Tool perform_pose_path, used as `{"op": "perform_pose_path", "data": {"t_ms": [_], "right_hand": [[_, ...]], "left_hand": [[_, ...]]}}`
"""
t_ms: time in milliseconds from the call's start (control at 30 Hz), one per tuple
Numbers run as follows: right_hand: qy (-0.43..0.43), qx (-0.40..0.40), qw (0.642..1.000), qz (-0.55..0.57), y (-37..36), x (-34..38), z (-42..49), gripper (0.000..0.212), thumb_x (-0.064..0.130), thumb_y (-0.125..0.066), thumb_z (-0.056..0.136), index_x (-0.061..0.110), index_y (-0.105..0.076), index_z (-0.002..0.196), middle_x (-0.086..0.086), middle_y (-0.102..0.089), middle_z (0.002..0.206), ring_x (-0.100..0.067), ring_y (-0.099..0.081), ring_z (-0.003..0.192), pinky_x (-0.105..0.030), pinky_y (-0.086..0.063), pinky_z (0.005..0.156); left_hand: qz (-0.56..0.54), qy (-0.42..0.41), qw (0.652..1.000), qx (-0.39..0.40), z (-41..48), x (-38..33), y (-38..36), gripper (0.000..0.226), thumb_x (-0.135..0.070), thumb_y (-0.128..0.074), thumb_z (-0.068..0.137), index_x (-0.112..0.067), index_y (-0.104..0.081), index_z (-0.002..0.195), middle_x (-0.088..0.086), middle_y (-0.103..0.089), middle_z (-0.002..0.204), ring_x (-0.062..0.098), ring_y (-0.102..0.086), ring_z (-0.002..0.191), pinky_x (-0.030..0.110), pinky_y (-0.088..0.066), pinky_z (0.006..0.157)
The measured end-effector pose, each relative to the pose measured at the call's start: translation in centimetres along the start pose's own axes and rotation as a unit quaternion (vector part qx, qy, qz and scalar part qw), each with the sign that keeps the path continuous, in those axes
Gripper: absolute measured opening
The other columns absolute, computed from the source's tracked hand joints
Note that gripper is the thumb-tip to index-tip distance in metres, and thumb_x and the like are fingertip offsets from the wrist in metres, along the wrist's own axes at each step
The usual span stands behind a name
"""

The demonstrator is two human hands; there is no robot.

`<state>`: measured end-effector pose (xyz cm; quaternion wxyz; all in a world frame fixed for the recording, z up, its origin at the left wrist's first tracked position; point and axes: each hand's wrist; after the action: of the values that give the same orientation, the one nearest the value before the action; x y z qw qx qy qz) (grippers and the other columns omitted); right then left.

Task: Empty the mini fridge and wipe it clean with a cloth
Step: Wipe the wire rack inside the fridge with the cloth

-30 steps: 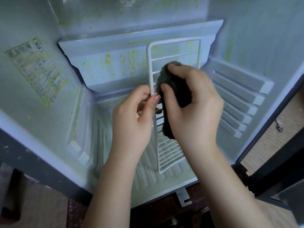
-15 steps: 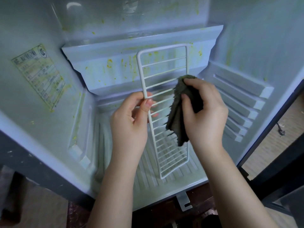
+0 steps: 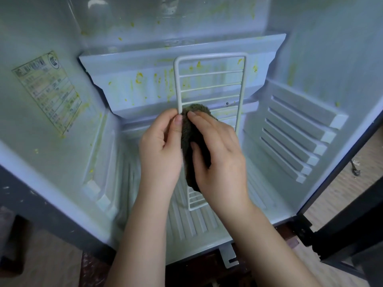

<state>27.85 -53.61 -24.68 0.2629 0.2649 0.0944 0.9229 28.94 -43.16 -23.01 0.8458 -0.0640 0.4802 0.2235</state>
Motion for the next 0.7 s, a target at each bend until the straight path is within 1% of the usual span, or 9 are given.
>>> {"op": "perform_pose_path", "data": {"t_ms": [133,200,233,300,400,467,567,633,700], "right_hand": [[-0.002,-0.02,1.0,-0.005,0.4,-0.3,0.1,0.041,-0.01,-0.057,0.084,0.005,-0.063,0.122,-0.006,-0.062,0.124,-0.025,-0.056,0.11,-0.029,-0.041,0.101],[0.007,-0.026,1.0,-0.007,0.3,-0.3,-0.1,0.039,-0.011,-0.057,0.084,0.004,-0.064,0.119,-0.007,-0.062,0.122,-0.027,-0.057,0.108,-0.032,-0.042,0.1],[0.013,-0.028,1.0,-0.005,0.2,-0.2,-0.3,0.039,-0.012,-0.056,0.084,0.003,-0.065,0.118,-0.008,-0.063,0.121,-0.029,-0.057,0.107,-0.033,-0.043,0.099],[0.025,-0.033,0.999,-0.003,-0.1,0.0,-0.6,0.036,-0.012,-0.055,0.084,0.001,-0.066,0.116,-0.01,-0.063,0.119,-0.031,-0.058,0.105,-0.033,-0.043,0.098],[0.04,-0.043,0.998,-0.02,-0.5,0.4,-1.3,0.03,-0.009,-0.055,0.087,-0.001,-0.068,0.112,-0.013,-0.064,0.116,-0.033,-0.058,0.104,-0.031,-0.042,0.099],[0.044,-0.045,0.997,-0.034,-0.4,0.2,-1.4,0.028,-0.008,-0.055,0.088,-0.001,-0.069,0.112,-0.013,-0.064,0.116,-0.033,-0.058,0.104,-0.031,-0.042,0.1],[0.052,-0.04,0.996,-0.055,-0.3,0.0,-1.5,0.028,-0.007,-0.054,0.09,-0.001,-0.068,0.114,-0.014,-0.064,0.116,-0.034,-0.058,0.105,-0.033,-0.042,0.1],[0.062,-0.037,0.995,-0.072,0.1,-0.1,-1.4,0.029,-0.005,-0.052,0.092,0.0,-0.067,0.117,-0.015,-0.064,0.118,-0.034,-0.058,0.105,-0.035,-0.043,0.1],[0.057,-0.045,0.993,-0.091,0.9,-0.8,-1.1,0.03,-0.004,-0.05,0.093,0.0,-0.066,0.119,-0.015,-0.063,0.119,-0.032,-0.057,0.106,-0.035,-0.043,0.1]], "left_hand": [[-0.068,0.063,0.996,0.006,-0.2,-1.2,0.0,0.032,-0.048,-0.047,0.09,-0.024,-0.065,0.078,0.004,-0.068,0.08,0.019,-0.065,0.084,0.042,-0.057,0.072],[-0.07,0.061,0.995,0.021,-0.1,-1.8,0.2,0.051,-0.056,-0.051,0.087,-0.007,-0.062,0.081,0.023,-0.062,0.08,0.023,-0.058,0.078,0.053,-0.053,0.073],[-0.066,0.052,0.996,0.032,0.0,-2.0,0.4,0.059,-0.059,-0.053,0.085,0.0,-0.057,0.083,0.026,-0.057,0.077,0.023,-0.051,0.076,0.058,-0.05,0.074],[-0.06,0.036,0.997,0.043,0.2,-2.6,0.8,0.062,-0.059,-0.054,0.083,0.003,-0.049,0.081,0.024,-0.048,0.069,0.022,-0.042,0.071,0.056,-0.047,0.066],[-0.025,0.023,0.998,0.048,0.2,-3.1,1.1,0.048,-0.054,-0.052,0.087,-0.007,-0.052,0.077,0.02,-0.044,0.065,0.022,-0.038,0.063,0.04,-0.035,0.057],[0.008,0.007,0.998,0.055,0.1,-3.4,1.1,0.025,-0.046,-0.047,0.093,-0.028,-0.063,0.085,0.009,-0.048,0.062,0.021,-0.044,0.061,0.038,-0.04,0.057],[0.044,-0.02,0.997,0.054,0.2,-3.5,1.1,0.018,-0.039,-0.046,0.095,-0.043,-0.062,0.088,-0.002,-0.042,0.056,0.015,-0.043,0.055,0.033,-0.041,0.056],[0.051,-0.028,0.997,0.052,0.2,-3.3,1.2,0.018,-0.039,-0.047,0.095,-0.044,-0.062,0.087,0.004,-0.053,0.061,0.025,-0.055,0.059,0.038,-0.053,0.064],[0.04,-0.023,0.997,0.056,0.3,-3.1,1.3,0.017,-0.038,-0.047,0.096,-0.043,-0.062,0.089,-0.001,-0.066,0.072,0.03,-0.067,0.071,0.049,-0.056,0.075]]}}
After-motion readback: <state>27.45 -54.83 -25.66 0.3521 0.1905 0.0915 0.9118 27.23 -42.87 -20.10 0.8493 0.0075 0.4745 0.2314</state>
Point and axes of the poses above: each hand's wrist, its own z-axis towards the middle knuckle, its own y-axis out of the back of the hand, x = y × z
